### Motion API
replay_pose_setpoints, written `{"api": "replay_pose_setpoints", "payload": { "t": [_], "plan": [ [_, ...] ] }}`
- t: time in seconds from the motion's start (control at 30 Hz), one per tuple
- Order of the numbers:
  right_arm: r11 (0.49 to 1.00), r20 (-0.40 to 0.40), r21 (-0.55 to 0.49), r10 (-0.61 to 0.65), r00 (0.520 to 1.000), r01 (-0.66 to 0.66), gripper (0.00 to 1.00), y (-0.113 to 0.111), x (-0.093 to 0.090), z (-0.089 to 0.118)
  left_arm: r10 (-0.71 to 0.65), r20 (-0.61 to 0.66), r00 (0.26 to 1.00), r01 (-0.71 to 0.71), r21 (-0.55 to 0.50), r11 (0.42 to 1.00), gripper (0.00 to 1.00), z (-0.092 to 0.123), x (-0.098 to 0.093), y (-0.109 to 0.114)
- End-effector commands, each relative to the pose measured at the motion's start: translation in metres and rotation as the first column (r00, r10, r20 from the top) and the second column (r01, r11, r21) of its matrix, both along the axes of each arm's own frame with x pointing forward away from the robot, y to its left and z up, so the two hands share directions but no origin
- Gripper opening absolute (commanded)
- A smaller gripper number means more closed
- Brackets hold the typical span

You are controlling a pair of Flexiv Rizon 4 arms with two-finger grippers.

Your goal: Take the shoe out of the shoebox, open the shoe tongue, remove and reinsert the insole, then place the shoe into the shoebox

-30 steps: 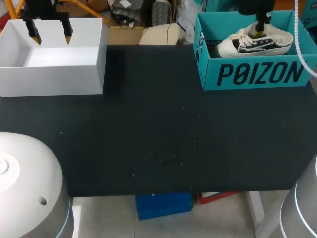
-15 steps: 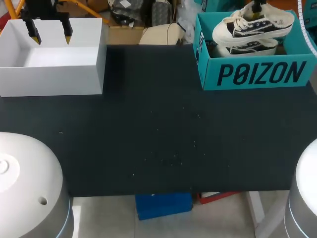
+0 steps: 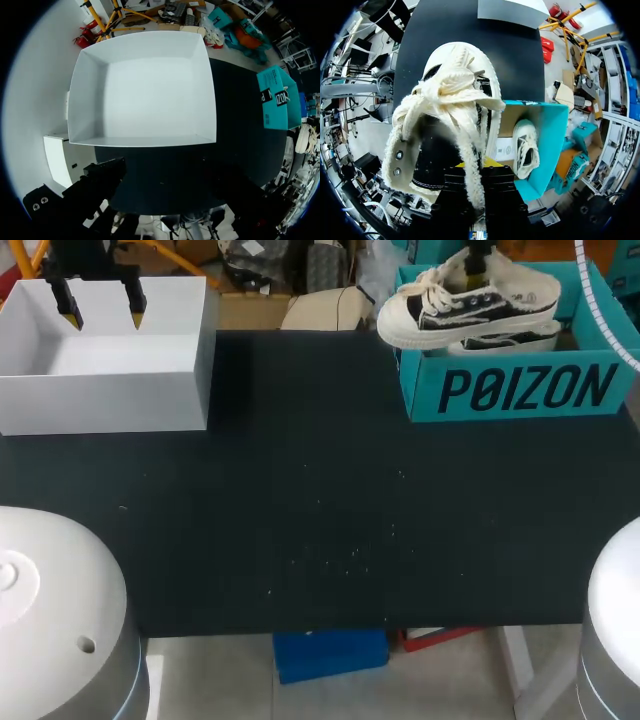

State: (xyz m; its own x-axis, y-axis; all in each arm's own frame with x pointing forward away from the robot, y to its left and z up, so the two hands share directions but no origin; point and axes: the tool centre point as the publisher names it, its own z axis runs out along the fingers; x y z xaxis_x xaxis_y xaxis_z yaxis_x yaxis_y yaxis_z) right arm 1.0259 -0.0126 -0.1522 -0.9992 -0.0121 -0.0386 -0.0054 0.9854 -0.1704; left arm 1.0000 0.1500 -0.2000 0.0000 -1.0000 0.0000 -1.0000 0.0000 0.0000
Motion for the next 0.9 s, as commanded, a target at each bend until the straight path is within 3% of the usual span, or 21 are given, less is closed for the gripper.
{"api": "replay_pose_setpoints", "payload": {
  "t": [0.03, 0.27, 0.5, 0.9],
  "plan": [
    [1.000, 0.106, 0.020, -0.005, 0.994, 0.003, 0.00, 0.017, -0.026, -0.031, 0.000, 0.000, 1.000, 0.000, 0.000, 1.000, 1.00, 0.000, 0.000, 0.000],
    [0.998, 0.050, 0.058, 0.022, 0.999, -0.024, 0.00, 0.055, -0.044, -0.069, 0.000, 0.000, 1.000, 0.000, 0.000, 1.000, 1.00, 0.000, 0.000, 0.000],
    [0.997, -0.021, 0.067, 0.040, 0.999, -0.039, 0.00, 0.076, -0.059, -0.106, 0.000, 0.000, 1.000, 0.000, 0.000, 1.000, 1.00, 0.000, 0.000, 0.000],
    [0.989, -0.025, 0.089, 0.120, 0.992, -0.118, 0.00, 0.091, -0.081, -0.133, 0.000, 0.000, 1.000, 0.000, 0.000, 1.000, 1.00, 0.000, 0.000, 0.000]
  ]
}}
